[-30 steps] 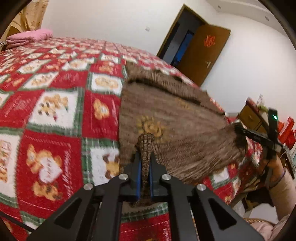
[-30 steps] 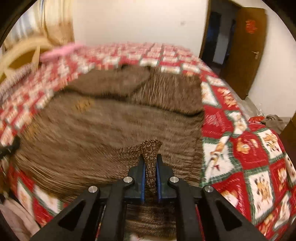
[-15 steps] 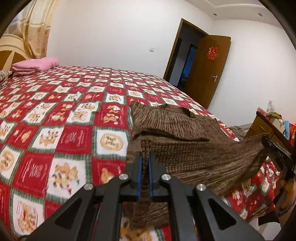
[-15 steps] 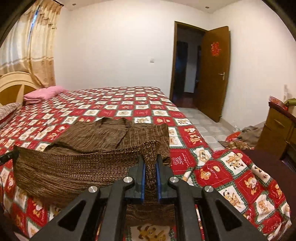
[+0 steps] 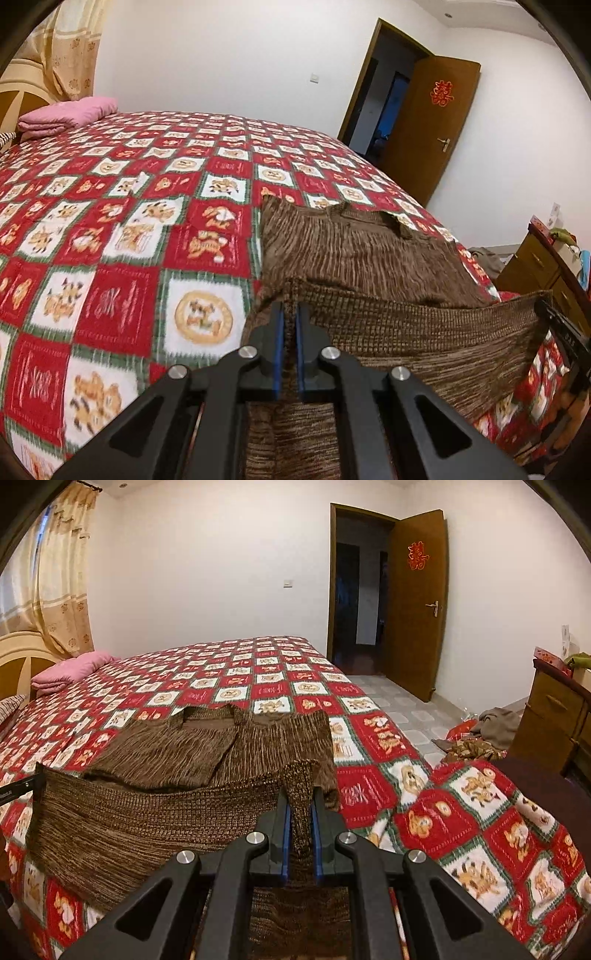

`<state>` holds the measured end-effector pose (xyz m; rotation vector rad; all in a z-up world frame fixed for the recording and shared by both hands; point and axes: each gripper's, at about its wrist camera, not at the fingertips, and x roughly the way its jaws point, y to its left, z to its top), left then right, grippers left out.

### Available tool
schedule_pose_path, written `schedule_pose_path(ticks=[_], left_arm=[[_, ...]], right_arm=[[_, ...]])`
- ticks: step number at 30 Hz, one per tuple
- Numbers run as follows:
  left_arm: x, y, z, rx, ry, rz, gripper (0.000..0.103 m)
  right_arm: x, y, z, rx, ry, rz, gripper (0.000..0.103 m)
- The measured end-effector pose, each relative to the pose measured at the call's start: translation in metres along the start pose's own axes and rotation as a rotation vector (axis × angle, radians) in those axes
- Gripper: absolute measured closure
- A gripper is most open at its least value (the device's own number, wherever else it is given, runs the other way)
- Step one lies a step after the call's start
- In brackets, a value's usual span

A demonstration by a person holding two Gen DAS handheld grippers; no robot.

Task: Fold small clothes
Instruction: 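Lift the held hem with both grippers and fold it toward the collar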

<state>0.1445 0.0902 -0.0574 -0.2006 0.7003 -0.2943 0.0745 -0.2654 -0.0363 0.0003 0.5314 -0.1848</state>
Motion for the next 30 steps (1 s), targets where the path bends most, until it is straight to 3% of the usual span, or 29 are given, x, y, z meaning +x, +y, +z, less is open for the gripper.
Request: schedule_pose_path(ticks=[9,21,30], left_arm=[[0.030,-0.003,0.050,-0.012,-0.017,0.001,0.098],[0.088,-0.001,0.082,-0.042,0.017,0.034,0.098],[0.120,0.005,0.108,-0.060,0.004,0.063,0.098]], right_arm=[[0.034,-0.005,0.037,0.026,0.007,-0.015,0.094],[0.105,-0.014,0.061,0.072,0.098,-0.001,0.094],[0.154,-0.009,0.094,0.058,0.107,0.019,0.094]])
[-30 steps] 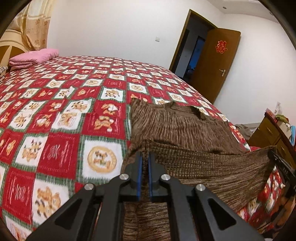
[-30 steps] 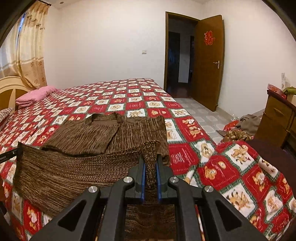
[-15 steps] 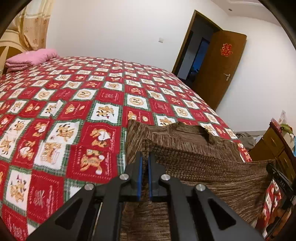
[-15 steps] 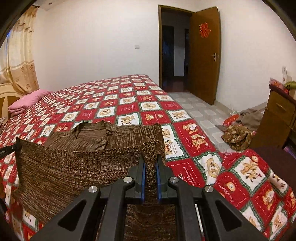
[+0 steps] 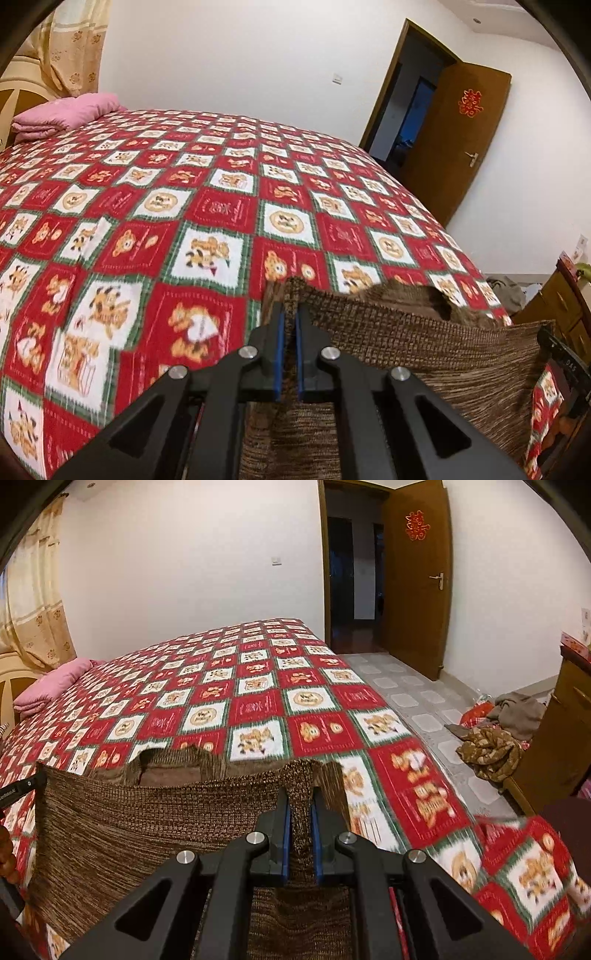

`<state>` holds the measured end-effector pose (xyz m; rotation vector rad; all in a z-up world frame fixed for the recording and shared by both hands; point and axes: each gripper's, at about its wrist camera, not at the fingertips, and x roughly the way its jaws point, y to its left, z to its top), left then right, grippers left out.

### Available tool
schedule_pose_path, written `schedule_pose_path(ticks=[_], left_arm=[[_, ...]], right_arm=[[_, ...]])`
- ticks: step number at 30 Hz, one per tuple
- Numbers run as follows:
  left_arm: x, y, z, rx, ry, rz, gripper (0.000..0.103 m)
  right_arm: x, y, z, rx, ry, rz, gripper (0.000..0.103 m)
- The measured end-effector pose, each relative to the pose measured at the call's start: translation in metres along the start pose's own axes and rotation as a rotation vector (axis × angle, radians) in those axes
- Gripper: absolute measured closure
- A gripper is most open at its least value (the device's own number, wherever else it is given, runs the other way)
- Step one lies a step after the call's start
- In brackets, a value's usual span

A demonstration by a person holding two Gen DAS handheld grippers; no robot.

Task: Fold small clothes
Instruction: 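Lift the held hem with both grippers and fold it toward the collar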

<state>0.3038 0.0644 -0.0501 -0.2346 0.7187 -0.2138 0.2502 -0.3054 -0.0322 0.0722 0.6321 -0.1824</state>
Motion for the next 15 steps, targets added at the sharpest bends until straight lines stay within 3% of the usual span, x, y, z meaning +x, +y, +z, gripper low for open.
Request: schedule_pose_path(ticks=[15], left_arm=[[0.084,-0.002,0.032,-0.032,0.028,0.073,0.098]], right_arm=[[0.103,0.008,0.043,-0.057,0.023,-0.069,0.094]])
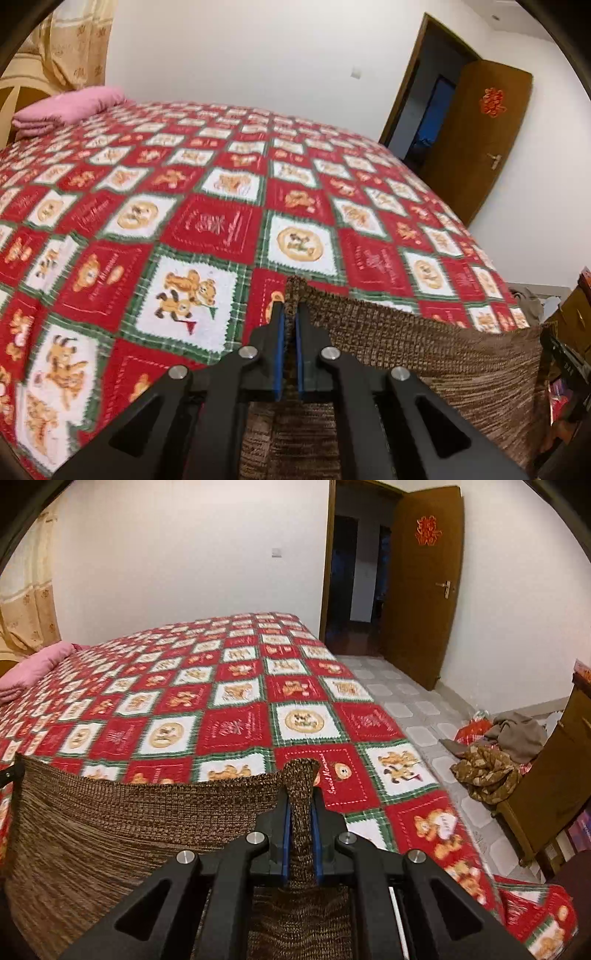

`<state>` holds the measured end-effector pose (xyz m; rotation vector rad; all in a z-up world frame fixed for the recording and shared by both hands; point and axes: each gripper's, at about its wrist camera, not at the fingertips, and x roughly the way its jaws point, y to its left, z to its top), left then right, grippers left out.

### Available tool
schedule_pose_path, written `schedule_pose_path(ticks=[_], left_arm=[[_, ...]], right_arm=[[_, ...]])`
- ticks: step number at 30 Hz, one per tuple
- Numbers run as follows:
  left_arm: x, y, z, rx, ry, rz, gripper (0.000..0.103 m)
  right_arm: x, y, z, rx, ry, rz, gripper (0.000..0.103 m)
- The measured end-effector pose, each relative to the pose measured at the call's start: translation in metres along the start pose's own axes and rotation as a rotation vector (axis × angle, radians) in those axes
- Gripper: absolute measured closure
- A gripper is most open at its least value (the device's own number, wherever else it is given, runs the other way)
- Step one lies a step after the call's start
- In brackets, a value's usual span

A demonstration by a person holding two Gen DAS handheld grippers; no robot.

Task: Fold small clothes
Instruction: 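Lift the held hem with both grippers and fold it toward the collar, then open both grippers and release the folded hem onto the sweater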

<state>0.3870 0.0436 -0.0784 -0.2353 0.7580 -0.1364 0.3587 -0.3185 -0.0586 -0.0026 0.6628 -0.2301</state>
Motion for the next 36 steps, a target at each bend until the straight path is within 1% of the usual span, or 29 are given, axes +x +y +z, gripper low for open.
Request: schedule_pose_path(ticks=[3,5,8,10,12,13,14,15,16,17,18,19,20,21,24,27,29,32,34,35,36], left_arm=[[0.016,0.000,-0.007,0.000,0.040,0.029,0.098],[0.023,-0.001,-0.011,0.000,0.068,0.042,0.098],[0.027,-0.002,-0.010,0.003,0.089,0.061,0.095],[0.033,-0.003,-0.011,0.010,0.119,0.084,0.092],[0.033,-0.005,-0.010,0.017,0.130,0.094,0.090],[0.029,-0.005,-0.009,0.019,0.130,0.086,0.085],[0.027,-0.004,-0.007,0.018,0.130,0.082,0.081],[0.019,-0.002,-0.005,0.019,0.124,0.078,0.069],[0.012,0.001,-0.004,0.020,0.110,0.075,0.056],[-0.004,0.005,-0.003,0.027,0.077,0.070,0.051],[-0.013,0.007,-0.003,0.038,0.057,0.067,0.045],[-0.026,0.009,-0.004,0.058,0.038,0.064,0.045],[-0.039,0.010,-0.007,0.083,0.028,0.063,0.045],[-0.052,0.010,-0.013,0.104,0.023,0.055,0.045],[-0.082,0.007,-0.036,0.142,0.024,0.015,0.045],[-0.104,-0.003,-0.070,0.190,0.032,0.008,0.045],[-0.117,-0.008,-0.094,0.196,0.033,0.002,0.045],[-0.127,-0.007,-0.120,0.173,0.047,0.011,0.045],[-0.127,-0.003,-0.136,0.162,0.067,0.018,0.045],[-0.125,0.000,-0.144,0.162,0.079,0.048,0.045],[-0.122,0.003,-0.150,0.163,0.092,0.079,0.045]], right_arm=[[0.025,0.001,-0.007,-0.013,0.030,0.003,0.094],[0.039,0.001,-0.012,-0.014,0.067,0.017,0.094],[0.042,0.000,-0.012,-0.006,0.084,0.014,0.094],[0.045,-0.001,-0.014,0.003,0.102,0.006,0.091],[0.051,-0.006,-0.015,0.029,0.142,-0.025,0.084],[0.052,-0.009,-0.015,0.042,0.153,-0.030,0.078],[0.053,-0.012,-0.015,0.061,0.161,-0.025,0.077],[0.048,-0.018,-0.014,0.092,0.158,-0.002,0.077],[0.038,-0.023,-0.013,0.118,0.134,0.016,0.077],[0.026,-0.029,-0.013,0.141,0.095,0.017,0.077],[0.003,-0.034,-0.015,0.168,0.024,0.006,0.077],[-0.022,-0.038,-0.019,0.183,-0.044,0.003,0.077],[-0.042,-0.039,-0.024,0.182,-0.081,0.015,0.077],[-0.057,-0.037,-0.030,0.171,-0.087,0.032,0.077],[-0.087,-0.029,-0.054,0.145,-0.061,0.085,0.077],[-0.109,-0.014,-0.088,0.107,-0.012,0.127,0.077],[-0.117,-0.006,-0.107,0.084,0.018,0.138,0.077],[-0.127,0.000,-0.133,0.053,0.049,0.133,0.077],[-0.130,-0.001,-0.147,0.058,0.067,0.132,0.077],[-0.127,-0.002,-0.152,0.063,0.088,0.135,0.077],[-0.121,-0.002,-0.161,0.061,0.128,0.129,0.077]])
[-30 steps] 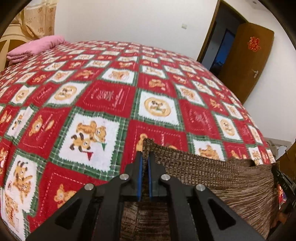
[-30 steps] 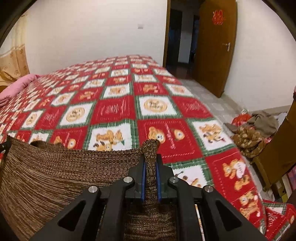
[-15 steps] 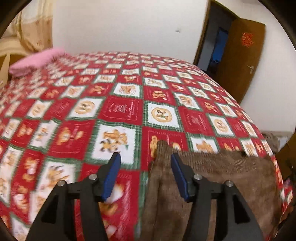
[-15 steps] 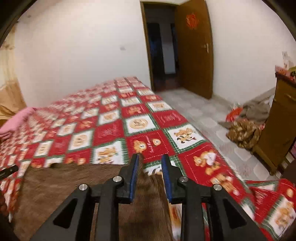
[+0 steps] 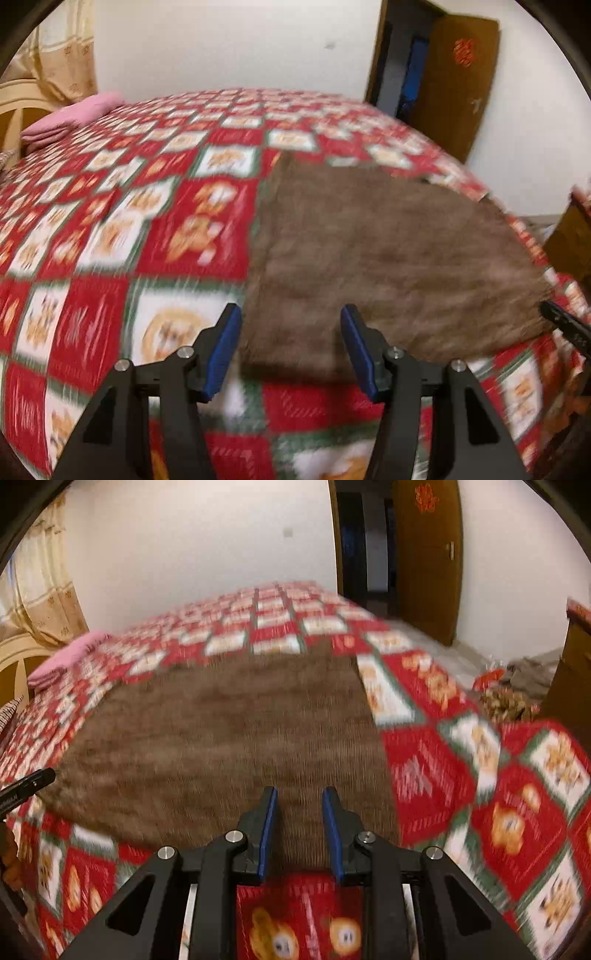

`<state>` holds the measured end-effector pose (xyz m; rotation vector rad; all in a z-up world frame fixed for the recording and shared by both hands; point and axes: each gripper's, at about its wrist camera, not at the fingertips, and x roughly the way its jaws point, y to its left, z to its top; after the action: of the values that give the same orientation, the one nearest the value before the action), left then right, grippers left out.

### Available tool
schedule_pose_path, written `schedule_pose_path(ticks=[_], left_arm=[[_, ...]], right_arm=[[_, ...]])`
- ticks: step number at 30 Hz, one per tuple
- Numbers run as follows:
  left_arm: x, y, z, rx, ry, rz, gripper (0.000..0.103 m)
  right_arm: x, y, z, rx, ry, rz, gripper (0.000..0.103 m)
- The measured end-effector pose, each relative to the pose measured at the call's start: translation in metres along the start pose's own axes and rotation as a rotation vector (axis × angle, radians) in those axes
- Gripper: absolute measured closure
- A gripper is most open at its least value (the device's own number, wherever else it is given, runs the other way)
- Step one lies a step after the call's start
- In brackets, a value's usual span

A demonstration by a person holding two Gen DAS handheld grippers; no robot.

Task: Fold small clothes
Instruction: 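Open both grippers and release the folded hem onto the sweater, then grasp the edge of the folded sweater with the left gripper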

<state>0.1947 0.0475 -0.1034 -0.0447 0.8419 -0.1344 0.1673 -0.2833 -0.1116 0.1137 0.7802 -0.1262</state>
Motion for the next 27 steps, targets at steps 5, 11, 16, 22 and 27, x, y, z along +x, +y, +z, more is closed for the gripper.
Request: schedule_pose_path(ticks=[5,11,16,22,27], left_arm=[[-0.003,0.016,-0.017,-0.048,-0.014,0.007,0.042],[-0.014,0.023,-0.033,-0.026,-0.024,0.035,0.042],[-0.024,0.018,-0.041,0.023,-0.011,0.115,0.028],[-0.026,0.018,-0.035,0.024,0.012,0.213,0.027],[-0.029,0.010,-0.024,0.046,-0.021,0.240,0.013]], right_arm=[[0.000,0.004,-0.013,-0.064,-0.019,-0.039,0.077],[-0.011,0.002,-0.027,-0.069,-0.026,-0.056,0.077],[-0.024,0.004,-0.035,-0.067,0.010,-0.089,0.077],[-0.048,0.047,-0.029,-0.126,-0.087,-0.013,0.077],[-0.033,0.100,-0.008,-0.134,-0.080,0.130,0.077]])
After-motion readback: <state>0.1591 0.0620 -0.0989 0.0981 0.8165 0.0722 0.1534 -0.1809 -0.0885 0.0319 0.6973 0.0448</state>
